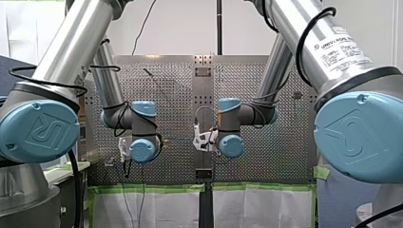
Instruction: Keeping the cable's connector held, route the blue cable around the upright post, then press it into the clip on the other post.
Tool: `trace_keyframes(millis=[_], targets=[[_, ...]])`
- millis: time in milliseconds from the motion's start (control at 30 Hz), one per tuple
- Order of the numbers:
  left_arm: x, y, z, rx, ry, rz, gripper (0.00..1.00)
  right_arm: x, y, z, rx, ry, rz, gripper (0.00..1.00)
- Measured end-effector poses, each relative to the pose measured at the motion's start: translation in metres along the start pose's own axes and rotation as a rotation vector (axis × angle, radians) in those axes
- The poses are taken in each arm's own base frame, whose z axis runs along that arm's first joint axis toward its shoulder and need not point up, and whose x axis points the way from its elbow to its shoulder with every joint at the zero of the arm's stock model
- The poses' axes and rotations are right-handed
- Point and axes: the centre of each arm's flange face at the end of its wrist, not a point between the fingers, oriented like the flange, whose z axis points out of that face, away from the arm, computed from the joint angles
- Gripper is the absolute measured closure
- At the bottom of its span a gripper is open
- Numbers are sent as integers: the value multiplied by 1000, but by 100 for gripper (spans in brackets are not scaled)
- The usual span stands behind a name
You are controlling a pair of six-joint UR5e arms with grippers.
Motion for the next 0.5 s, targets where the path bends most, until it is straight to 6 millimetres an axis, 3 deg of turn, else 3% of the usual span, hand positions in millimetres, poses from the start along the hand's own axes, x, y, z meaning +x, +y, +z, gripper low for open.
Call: trace_keyframes(millis=[200,500], targets=[[20,14,0,-29,75,85,100,-17,3,-7,-1,-53,-31,100],[40,21,-6,-36,137,135,100,-72,4,-28,16,-220,-83,100]])
